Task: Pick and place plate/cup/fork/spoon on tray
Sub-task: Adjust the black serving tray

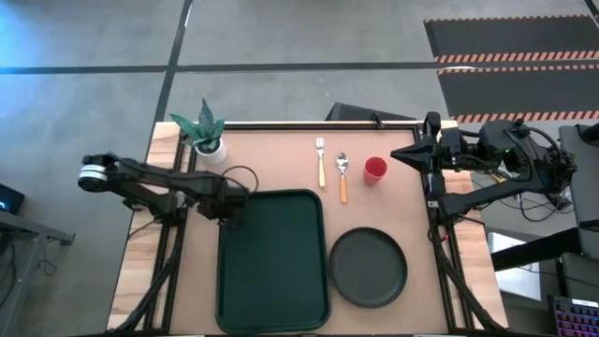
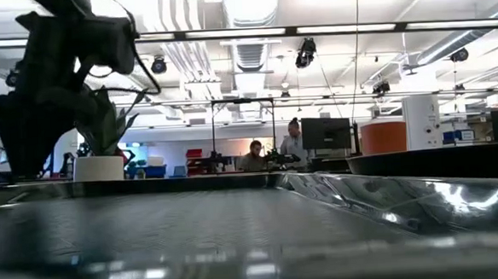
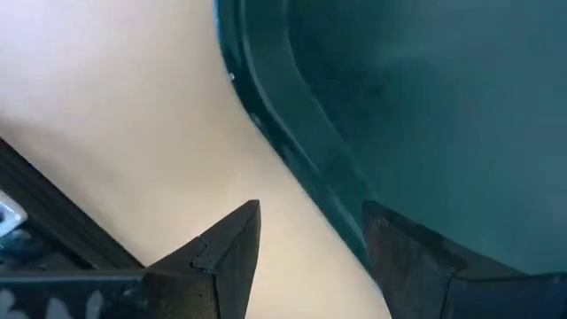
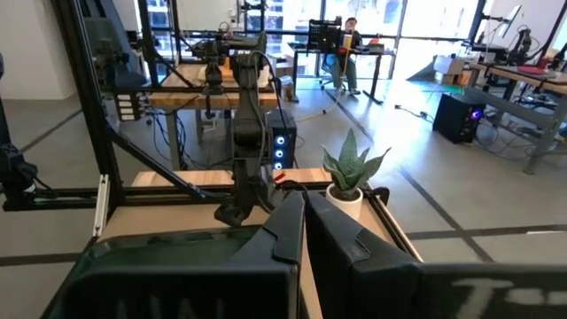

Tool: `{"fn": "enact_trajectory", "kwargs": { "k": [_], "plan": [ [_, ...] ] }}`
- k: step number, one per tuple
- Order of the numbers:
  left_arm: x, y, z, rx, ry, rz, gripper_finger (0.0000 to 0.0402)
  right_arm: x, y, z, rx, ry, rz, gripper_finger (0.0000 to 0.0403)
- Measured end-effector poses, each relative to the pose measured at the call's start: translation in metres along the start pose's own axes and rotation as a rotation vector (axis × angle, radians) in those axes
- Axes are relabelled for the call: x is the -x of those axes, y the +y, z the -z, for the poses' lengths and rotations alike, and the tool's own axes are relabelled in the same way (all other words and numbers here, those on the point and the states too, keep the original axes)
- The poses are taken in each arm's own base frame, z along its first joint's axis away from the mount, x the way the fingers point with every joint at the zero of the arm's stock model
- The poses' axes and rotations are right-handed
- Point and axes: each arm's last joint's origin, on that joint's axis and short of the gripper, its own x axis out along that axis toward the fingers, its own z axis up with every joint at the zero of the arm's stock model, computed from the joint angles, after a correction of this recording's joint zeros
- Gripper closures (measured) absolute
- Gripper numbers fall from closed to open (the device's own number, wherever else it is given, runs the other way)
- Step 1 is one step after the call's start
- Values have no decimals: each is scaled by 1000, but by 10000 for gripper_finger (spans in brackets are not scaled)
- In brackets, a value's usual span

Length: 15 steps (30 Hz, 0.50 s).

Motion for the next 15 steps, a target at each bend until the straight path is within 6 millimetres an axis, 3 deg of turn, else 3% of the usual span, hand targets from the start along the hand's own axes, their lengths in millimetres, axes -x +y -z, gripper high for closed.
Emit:
{"fn": "enact_trajectory", "kwargs": {
  "k": [6, 15],
  "plan": [
    [11, -3, -1, 68, -28, 49, 220, 0, 0, 0, 1, 3, 0, 394],
    [0, 0, 1, 89, 16, 22, 220, -1, 0, 2, -19, 22, -1, 394]
  ]
}}
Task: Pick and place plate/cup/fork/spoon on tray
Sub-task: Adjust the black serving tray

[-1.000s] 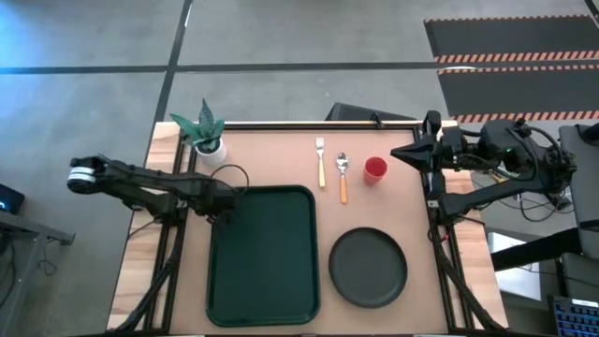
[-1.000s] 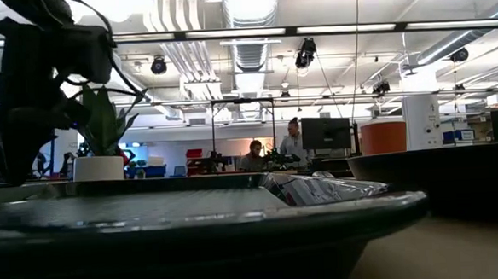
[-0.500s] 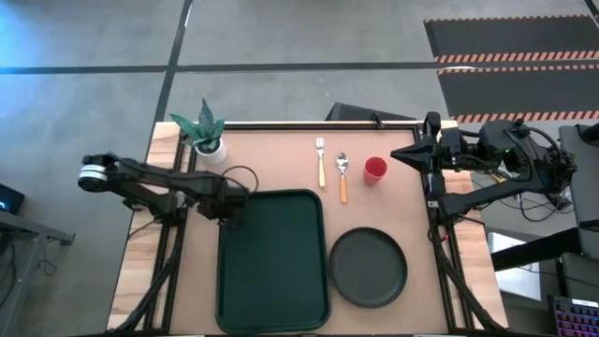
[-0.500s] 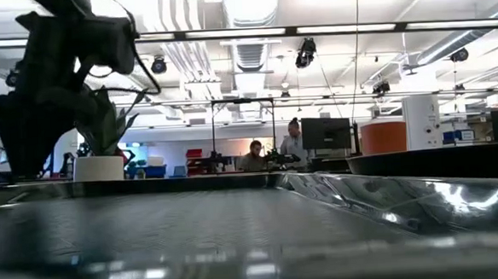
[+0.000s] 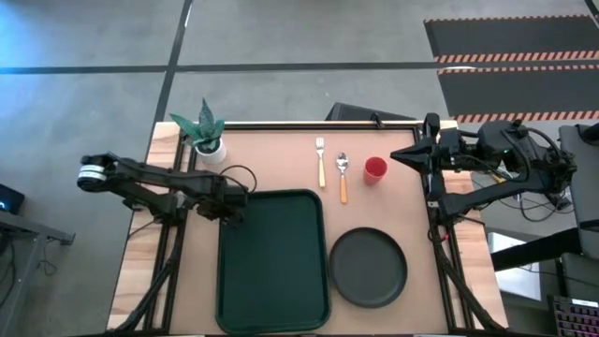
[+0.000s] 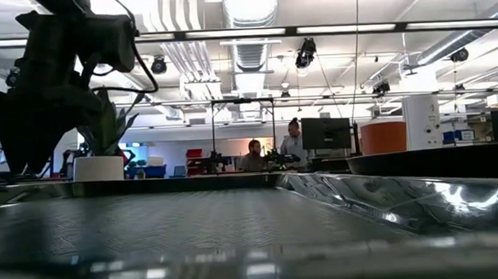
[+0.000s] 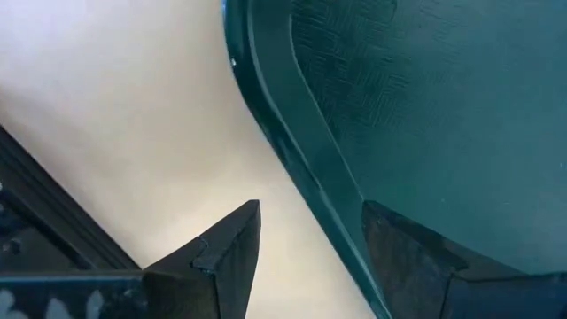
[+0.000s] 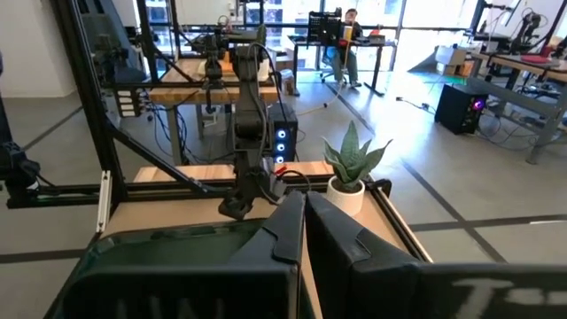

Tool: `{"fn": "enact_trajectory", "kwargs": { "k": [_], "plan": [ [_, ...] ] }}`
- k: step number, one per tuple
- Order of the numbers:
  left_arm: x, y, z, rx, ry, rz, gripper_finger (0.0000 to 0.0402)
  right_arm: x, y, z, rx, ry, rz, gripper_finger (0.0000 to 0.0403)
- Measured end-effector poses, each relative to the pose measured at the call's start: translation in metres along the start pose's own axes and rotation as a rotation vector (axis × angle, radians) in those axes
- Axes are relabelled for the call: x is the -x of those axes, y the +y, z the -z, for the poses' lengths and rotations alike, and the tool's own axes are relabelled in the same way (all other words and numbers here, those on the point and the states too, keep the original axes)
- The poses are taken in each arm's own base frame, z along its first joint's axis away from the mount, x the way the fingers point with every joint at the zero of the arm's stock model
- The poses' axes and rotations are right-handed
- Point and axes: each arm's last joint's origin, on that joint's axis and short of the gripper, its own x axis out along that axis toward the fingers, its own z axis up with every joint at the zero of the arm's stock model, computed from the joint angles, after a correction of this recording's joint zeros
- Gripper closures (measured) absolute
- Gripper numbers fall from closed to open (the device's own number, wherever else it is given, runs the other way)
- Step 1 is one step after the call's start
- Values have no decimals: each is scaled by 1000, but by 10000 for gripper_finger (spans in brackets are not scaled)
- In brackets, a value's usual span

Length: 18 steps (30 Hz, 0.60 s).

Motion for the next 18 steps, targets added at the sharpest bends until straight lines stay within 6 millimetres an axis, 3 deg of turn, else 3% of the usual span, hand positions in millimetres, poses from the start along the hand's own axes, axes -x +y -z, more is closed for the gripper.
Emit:
{"fn": "enact_trajectory", "kwargs": {
  "k": [18],
  "plan": [
    [-26, -15, -9, 8, 89, -41, 220, 0, 0, 1, 1, 9, 0, 394]
  ]
}}
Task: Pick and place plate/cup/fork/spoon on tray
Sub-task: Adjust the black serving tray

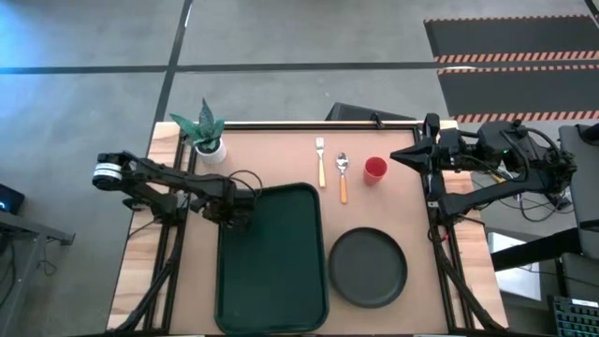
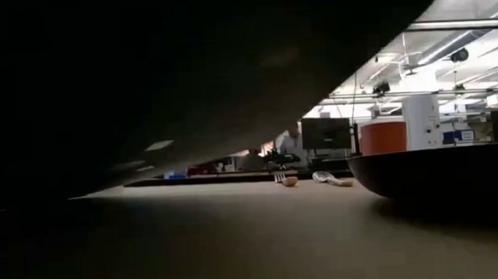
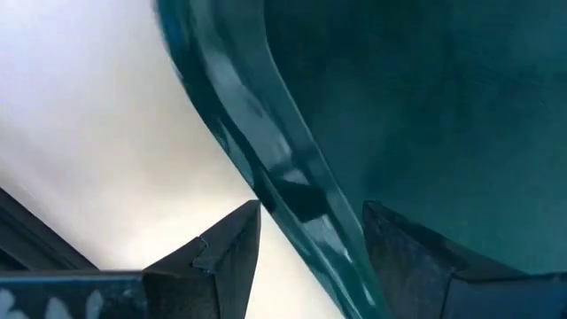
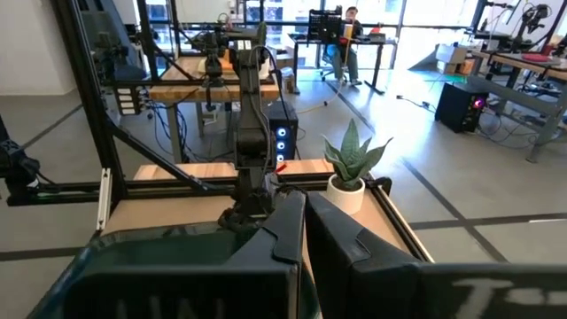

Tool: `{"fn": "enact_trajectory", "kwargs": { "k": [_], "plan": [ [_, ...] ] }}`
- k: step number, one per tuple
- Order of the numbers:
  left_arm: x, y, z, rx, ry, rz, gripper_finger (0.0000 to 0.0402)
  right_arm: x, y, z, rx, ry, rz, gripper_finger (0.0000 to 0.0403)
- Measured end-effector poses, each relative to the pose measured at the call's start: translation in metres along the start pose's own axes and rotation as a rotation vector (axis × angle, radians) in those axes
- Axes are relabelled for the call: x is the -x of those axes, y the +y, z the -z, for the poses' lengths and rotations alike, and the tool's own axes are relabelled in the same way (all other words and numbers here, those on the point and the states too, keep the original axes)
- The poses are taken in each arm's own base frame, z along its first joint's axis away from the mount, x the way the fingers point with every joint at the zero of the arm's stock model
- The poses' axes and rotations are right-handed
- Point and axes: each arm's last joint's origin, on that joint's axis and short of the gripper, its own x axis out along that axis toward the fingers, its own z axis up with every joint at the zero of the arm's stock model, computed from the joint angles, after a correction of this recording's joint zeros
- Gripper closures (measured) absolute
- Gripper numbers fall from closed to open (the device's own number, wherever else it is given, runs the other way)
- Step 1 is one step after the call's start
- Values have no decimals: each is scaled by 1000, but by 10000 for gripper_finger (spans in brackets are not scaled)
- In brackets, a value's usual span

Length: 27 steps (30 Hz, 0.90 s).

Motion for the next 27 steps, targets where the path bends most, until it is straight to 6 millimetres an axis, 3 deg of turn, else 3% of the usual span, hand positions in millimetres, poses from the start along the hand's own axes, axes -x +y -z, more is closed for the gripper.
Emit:
{"fn": "enact_trajectory", "kwargs": {
  "k": [9, 18, 27],
  "plan": [
    [12, 0, 3, -7, -21, 47, 220, 0, 0, 2, 3, 17, 0, 394],
    [2, 6, 3, 46, -5, 10, 220, -1, 0, 3, 6, 32, 0, 394],
    [-11, 0, -2, 44, -47, 140, 220, -1, 0, 3, 3, 34, 0, 394]
  ]
}}
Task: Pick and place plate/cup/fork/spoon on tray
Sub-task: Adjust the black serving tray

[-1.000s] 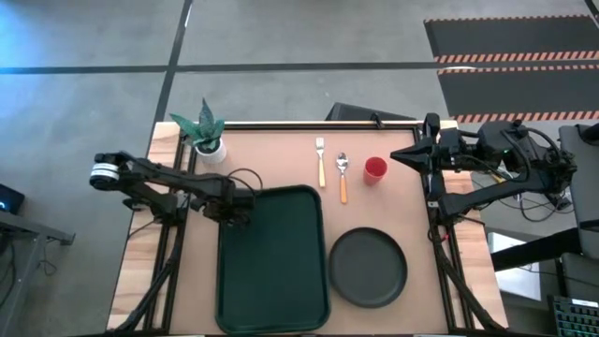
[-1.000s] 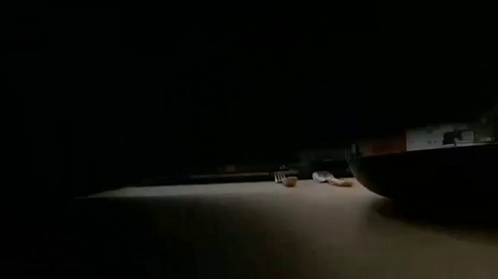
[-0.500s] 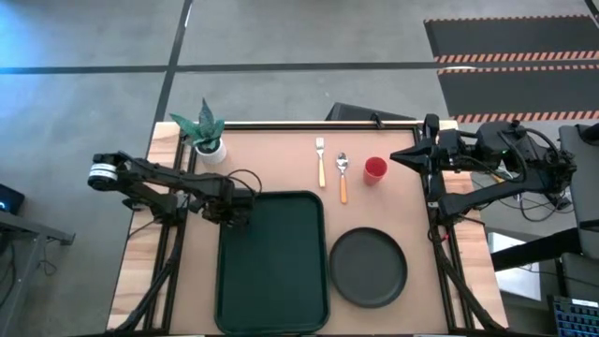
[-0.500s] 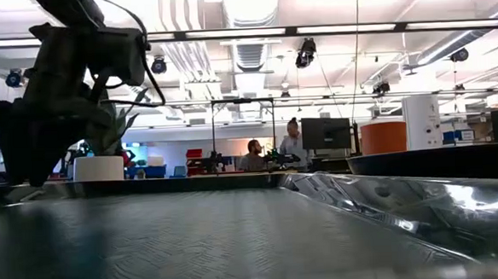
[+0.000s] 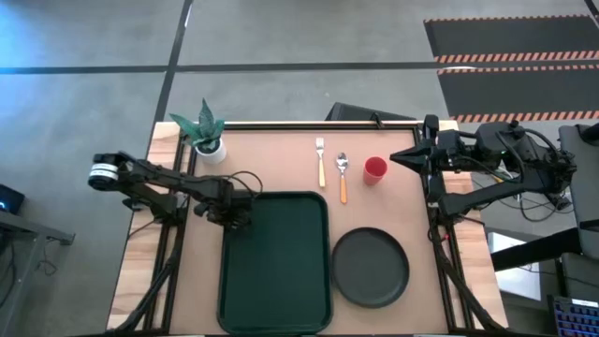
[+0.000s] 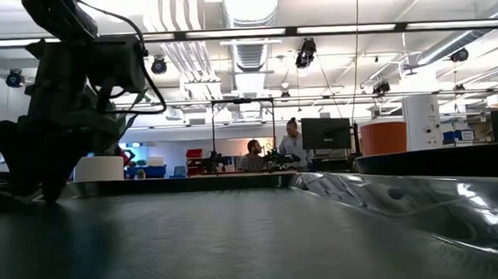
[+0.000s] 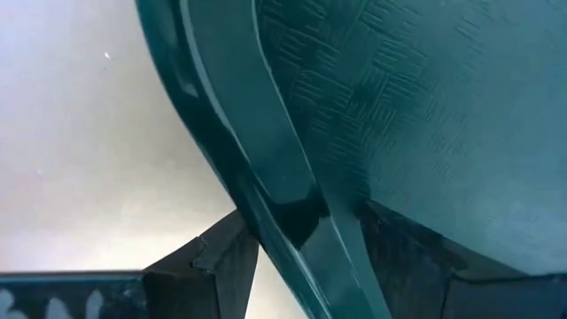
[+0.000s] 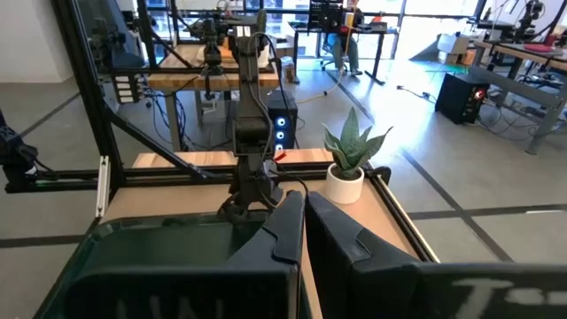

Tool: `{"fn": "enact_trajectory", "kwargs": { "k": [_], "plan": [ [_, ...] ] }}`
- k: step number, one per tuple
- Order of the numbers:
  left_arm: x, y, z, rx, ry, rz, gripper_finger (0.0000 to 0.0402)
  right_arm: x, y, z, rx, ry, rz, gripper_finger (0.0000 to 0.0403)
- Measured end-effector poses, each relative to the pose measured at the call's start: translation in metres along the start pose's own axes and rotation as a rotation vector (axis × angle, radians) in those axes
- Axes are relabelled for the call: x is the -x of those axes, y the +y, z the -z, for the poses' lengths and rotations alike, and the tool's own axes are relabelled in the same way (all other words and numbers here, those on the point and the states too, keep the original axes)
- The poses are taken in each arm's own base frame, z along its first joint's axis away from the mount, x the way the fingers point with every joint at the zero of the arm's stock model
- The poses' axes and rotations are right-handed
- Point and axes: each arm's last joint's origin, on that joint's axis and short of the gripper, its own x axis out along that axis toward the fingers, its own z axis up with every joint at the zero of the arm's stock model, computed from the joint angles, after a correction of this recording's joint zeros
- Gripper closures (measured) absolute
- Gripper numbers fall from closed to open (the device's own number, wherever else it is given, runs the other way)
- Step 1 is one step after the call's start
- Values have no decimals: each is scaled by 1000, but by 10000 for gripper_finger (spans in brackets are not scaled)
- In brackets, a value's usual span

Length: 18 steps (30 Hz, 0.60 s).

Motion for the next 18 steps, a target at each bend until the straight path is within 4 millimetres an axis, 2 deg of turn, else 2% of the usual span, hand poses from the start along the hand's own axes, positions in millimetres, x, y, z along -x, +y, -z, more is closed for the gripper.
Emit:
{"fn": "enact_trajectory", "kwargs": {
  "k": [4, 6, 9, 18],
  "plan": [
    [-1, 1, 0, -5, 1, -3, 236, 0, 0, 0, -13, 0, 0, 394],
    [-1, 2, 0, -20, -2, -11, 269, 0, 0, 0, -13, 0, 0, 394],
    [-2, 4, 0, -3, -10, -21, 343, 0, 0, 0, -15, 0, 0, 394],
    [8, -1, -1, -55, -68, 20, 348, 0, 0, 1, -13, 15, 0, 394]
  ]
}}
